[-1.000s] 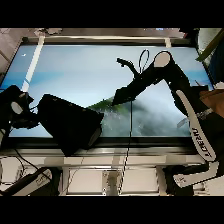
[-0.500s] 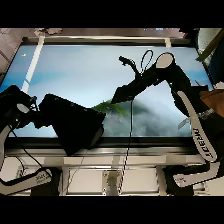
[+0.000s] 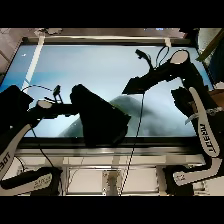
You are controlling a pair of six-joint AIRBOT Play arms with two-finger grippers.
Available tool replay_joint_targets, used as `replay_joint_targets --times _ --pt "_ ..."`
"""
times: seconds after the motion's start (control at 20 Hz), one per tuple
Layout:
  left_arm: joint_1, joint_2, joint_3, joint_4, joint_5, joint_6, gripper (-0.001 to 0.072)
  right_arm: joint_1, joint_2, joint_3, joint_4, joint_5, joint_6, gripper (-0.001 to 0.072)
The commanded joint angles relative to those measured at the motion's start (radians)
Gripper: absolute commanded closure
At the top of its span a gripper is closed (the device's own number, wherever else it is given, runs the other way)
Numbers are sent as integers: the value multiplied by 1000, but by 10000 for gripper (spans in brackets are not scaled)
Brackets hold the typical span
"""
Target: Fold the clothes and pants, and hang the long-sleeved shirts on hangers.
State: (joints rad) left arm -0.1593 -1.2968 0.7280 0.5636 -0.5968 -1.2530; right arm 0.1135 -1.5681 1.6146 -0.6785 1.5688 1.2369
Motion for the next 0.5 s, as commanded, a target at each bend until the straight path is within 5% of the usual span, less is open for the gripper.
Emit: replay_joint_targets --times 0.0,0.1,0.2,0.45 --pt "-226 0 1 -87 310 -85 681 -126 -4 -1 2 -3 1 165" --pt "-272 0 1 -86 361 -116 633 -185 -6 0 0 -3 1 165" --pt "-270 3 1 -85 317 -116 4 -239 -6 -1 -2 -3 0 165" --pt "-168 114 1 -60 193 -69 10 -347 -5 -2 -70 42 -2 166"
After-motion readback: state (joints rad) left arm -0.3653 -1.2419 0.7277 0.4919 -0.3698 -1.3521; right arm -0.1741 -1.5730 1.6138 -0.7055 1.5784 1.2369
